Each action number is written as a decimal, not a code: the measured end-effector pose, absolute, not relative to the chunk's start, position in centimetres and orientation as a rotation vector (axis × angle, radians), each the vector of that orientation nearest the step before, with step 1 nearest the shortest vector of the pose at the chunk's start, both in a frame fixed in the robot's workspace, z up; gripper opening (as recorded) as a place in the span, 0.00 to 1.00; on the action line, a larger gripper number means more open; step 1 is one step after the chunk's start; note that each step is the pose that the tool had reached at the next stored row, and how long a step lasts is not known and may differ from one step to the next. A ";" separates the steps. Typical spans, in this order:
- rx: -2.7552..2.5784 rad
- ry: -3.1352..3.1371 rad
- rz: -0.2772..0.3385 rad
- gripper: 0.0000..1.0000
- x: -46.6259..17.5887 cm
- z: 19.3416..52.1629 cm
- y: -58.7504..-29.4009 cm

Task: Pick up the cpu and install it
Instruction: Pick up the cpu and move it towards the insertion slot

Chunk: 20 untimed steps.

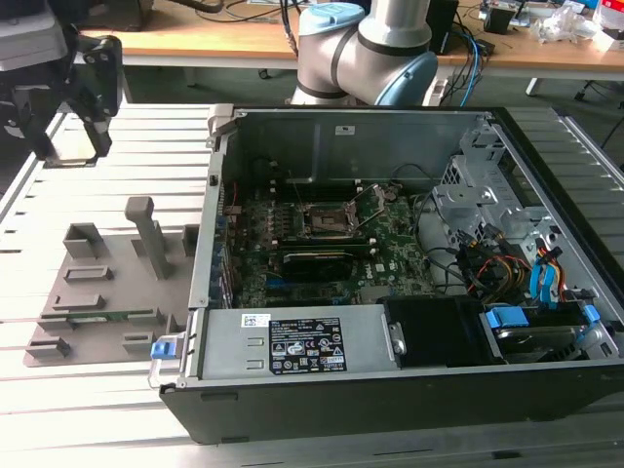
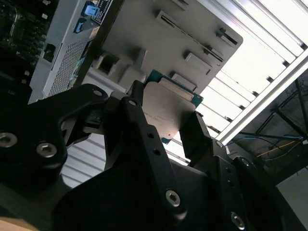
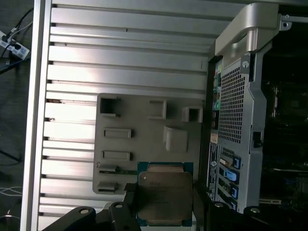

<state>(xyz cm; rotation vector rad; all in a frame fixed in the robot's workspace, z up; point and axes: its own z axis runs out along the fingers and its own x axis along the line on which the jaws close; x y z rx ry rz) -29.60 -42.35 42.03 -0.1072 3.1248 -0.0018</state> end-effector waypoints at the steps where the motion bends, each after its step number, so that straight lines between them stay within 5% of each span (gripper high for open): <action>1: -0.107 3.125 -0.002 0.55 -29.2 42.0 -42.4; 20: -0.107 3.125 -0.002 0.55 -21.6 42.0 -42.3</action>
